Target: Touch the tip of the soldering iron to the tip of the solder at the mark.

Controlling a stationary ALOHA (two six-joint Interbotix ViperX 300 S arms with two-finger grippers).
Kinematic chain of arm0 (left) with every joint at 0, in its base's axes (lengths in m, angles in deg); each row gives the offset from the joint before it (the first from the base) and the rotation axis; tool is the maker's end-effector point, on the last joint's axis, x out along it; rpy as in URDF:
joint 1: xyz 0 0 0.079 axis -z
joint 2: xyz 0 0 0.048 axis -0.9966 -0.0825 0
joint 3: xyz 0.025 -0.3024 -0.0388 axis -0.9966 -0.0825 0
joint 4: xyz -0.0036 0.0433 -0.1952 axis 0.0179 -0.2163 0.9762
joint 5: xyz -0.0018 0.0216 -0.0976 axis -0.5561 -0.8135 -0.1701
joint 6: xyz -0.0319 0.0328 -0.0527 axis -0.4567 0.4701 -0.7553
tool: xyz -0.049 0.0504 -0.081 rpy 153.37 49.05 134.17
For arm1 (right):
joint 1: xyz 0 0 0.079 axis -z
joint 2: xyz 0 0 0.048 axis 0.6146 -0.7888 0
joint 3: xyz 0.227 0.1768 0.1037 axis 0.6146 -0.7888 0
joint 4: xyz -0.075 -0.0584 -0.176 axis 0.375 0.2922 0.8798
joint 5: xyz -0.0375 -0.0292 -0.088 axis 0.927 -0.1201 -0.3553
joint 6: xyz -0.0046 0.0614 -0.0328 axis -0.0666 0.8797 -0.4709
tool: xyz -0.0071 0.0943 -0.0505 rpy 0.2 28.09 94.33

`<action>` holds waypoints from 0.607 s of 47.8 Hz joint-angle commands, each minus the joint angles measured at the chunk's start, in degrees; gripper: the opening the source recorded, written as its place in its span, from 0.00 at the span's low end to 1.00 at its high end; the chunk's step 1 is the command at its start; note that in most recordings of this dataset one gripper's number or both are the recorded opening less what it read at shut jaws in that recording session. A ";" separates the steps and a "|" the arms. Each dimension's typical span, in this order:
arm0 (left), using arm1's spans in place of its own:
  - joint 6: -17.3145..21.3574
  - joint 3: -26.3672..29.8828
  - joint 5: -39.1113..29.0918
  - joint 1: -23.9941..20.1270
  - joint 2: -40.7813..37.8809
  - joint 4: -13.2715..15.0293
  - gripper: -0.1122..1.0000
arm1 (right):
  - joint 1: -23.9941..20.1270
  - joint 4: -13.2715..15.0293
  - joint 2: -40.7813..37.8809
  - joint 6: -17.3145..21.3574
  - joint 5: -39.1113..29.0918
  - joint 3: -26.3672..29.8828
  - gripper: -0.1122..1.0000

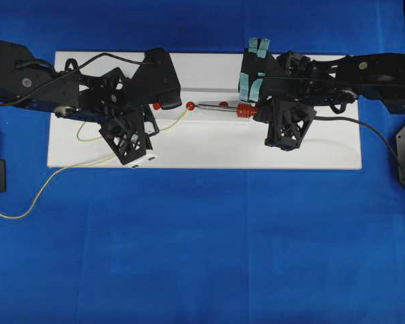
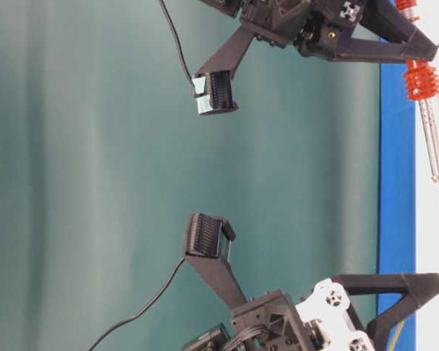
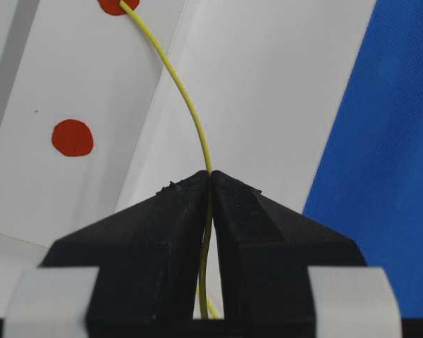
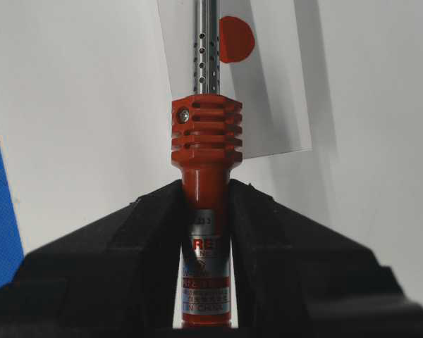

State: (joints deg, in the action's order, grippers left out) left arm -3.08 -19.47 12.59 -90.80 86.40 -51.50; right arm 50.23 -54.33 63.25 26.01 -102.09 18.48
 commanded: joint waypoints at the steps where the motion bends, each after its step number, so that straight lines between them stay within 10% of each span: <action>1: 0.00 1.23 0.18 0.00 0.70 -0.18 0.13 | 0.18 0.09 0.62 0.09 0.44 1.41 0.16; 29: -0.09 -1.49 0.18 -0.09 6.68 -0.18 0.13 | 0.18 0.09 0.62 0.09 0.53 1.41 0.16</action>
State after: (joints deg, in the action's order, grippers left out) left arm -3.08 -20.61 12.59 -90.80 89.92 -51.50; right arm 50.32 -54.33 63.25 26.01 -102.00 18.48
